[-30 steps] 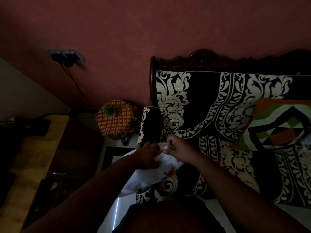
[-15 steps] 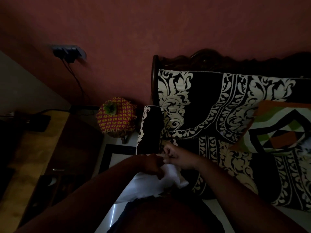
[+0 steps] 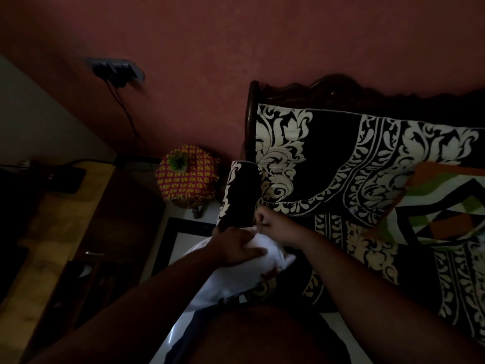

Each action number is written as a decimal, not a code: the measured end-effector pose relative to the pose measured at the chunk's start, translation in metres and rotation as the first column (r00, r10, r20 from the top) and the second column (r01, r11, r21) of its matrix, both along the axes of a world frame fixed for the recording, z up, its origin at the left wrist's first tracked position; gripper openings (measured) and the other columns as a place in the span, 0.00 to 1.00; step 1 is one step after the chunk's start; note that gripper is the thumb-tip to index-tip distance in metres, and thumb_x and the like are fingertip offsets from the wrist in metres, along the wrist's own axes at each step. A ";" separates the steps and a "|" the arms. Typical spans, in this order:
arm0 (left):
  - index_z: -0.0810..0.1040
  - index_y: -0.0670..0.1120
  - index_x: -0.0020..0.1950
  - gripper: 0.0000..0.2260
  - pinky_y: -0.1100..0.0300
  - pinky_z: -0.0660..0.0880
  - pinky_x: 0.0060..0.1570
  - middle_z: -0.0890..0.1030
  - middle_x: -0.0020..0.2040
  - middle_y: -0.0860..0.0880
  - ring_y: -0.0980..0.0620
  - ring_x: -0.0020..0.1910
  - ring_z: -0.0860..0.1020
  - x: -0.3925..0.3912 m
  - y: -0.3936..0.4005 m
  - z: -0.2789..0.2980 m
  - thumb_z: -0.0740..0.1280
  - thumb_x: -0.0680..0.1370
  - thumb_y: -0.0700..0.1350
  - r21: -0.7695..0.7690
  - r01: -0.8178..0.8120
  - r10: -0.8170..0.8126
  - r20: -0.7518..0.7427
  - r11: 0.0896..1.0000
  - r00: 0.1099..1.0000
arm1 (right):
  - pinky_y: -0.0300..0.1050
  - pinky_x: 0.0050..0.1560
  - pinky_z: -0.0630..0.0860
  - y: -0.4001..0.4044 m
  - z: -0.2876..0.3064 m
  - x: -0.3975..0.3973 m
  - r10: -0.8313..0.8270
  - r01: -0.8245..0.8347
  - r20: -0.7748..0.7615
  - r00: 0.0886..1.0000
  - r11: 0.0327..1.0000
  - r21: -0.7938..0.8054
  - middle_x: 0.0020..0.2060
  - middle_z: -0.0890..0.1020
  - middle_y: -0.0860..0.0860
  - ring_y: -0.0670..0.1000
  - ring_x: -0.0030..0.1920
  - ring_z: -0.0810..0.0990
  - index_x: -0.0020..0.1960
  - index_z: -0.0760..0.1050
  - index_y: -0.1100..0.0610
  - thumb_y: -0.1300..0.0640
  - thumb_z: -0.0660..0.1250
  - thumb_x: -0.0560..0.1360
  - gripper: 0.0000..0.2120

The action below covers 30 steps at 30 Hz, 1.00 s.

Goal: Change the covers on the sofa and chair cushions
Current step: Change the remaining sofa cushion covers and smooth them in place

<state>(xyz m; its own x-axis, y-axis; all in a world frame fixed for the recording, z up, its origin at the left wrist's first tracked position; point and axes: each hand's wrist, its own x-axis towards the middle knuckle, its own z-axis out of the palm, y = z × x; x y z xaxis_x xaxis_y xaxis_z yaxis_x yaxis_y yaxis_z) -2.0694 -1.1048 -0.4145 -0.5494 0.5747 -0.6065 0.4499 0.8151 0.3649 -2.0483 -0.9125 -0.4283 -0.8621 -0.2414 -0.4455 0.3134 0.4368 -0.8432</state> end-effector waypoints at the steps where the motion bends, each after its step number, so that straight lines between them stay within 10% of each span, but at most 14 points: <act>1: 0.79 0.51 0.61 0.31 0.46 0.62 0.69 0.78 0.66 0.49 0.44 0.70 0.70 -0.003 -0.002 -0.002 0.58 0.75 0.75 -0.017 0.043 -0.042 0.065 0.999 0.997 | 0.46 0.39 0.68 -0.003 0.000 -0.001 0.021 -0.020 0.015 1.000 0.999 -0.028 0.38 0.71 0.50 0.47 0.39 0.68 0.45 0.65 0.46 0.58 0.68 0.79 0.13; 5: 0.69 0.49 0.32 0.24 0.57 0.66 0.46 0.71 0.35 0.52 0.51 0.40 0.73 -0.001 -0.011 0.000 0.67 0.77 0.65 0.001 0.172 -0.165 0.285 0.985 0.944 | 0.48 0.40 0.69 -0.017 -0.006 0.008 0.147 -0.136 0.105 0.984 0.985 -0.109 0.40 0.74 0.50 0.49 0.41 0.70 0.49 0.67 0.49 0.55 0.71 0.78 0.12; 8: 0.82 0.50 0.49 0.28 0.57 0.73 0.57 0.82 0.52 0.52 0.54 0.54 0.78 0.007 -0.027 -0.008 0.63 0.74 0.75 0.072 0.021 -0.047 0.376 0.997 0.926 | 0.45 0.38 0.69 -0.022 -0.009 0.011 0.109 -0.100 0.117 0.987 0.992 -0.081 0.39 0.73 0.48 0.46 0.39 0.70 0.47 0.67 0.46 0.55 0.70 0.79 0.11; 12: 0.74 0.54 0.71 0.34 0.54 0.73 0.66 0.75 0.70 0.52 0.53 0.67 0.74 0.021 -0.060 -0.028 0.63 0.73 0.74 0.373 -0.240 0.275 -0.042 0.896 0.961 | 0.53 0.42 0.75 -0.024 -0.009 -0.006 0.076 -0.074 -0.002 0.997 0.974 0.213 0.41 0.76 0.53 0.50 0.41 0.72 0.48 0.66 0.47 0.54 0.65 0.81 0.08; 16: 0.77 0.54 0.65 0.29 0.51 0.70 0.59 0.77 0.63 0.53 0.49 0.62 0.74 0.035 -0.080 -0.021 0.59 0.75 0.73 0.282 -0.213 0.318 -0.409 0.936 0.855 | 0.54 0.48 0.79 -0.035 0.003 -0.016 0.196 -0.171 -0.053 0.979 0.937 0.304 0.42 0.80 0.49 0.51 0.43 0.78 0.50 0.69 0.47 0.44 0.64 0.81 0.08; 20: 0.76 0.54 0.71 0.29 0.54 0.71 0.63 0.77 0.67 0.52 0.50 0.66 0.75 0.039 -0.098 -0.012 0.60 0.77 0.69 0.240 -0.260 0.323 -0.274 0.935 0.906 | 0.45 0.48 0.70 -0.052 0.023 -0.017 0.581 -0.482 -0.050 0.812 0.717 0.503 0.47 0.80 0.43 0.47 0.49 0.78 0.55 0.75 0.44 0.25 0.63 0.68 0.27; 26: 0.84 0.49 0.55 0.17 0.61 0.69 0.49 0.85 0.55 0.49 0.51 0.55 0.81 0.055 -0.094 -0.005 0.62 0.82 0.59 0.258 -0.264 0.328 -0.248 0.930 0.912 | 0.39 0.39 0.67 -0.079 0.025 -0.018 0.695 -0.623 -0.112 0.710 0.695 0.359 0.38 0.74 0.43 0.43 0.41 0.73 0.47 0.76 0.49 0.44 0.70 0.77 0.09; 30: 0.85 0.50 0.53 0.17 0.57 0.75 0.59 0.83 0.62 0.55 0.58 0.57 0.80 0.062 -0.103 -0.014 0.64 0.81 0.61 0.304 -0.547 0.475 0.282 0.780 0.833 | 0.44 0.42 0.71 -0.082 0.015 -0.012 0.611 -0.573 -0.146 0.778 0.785 0.235 0.39 0.79 0.49 0.46 0.41 0.76 0.45 0.76 0.54 0.52 0.71 0.78 0.07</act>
<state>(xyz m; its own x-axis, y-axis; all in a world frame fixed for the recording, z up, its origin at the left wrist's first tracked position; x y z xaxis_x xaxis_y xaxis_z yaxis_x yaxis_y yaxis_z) -2.0075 -1.2076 -0.4285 -0.7269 0.4344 -0.5318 -0.0987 0.7003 0.7070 -2.0602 -0.9942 -0.4138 -0.6477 -0.6720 -0.3589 -0.2242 0.6184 -0.7532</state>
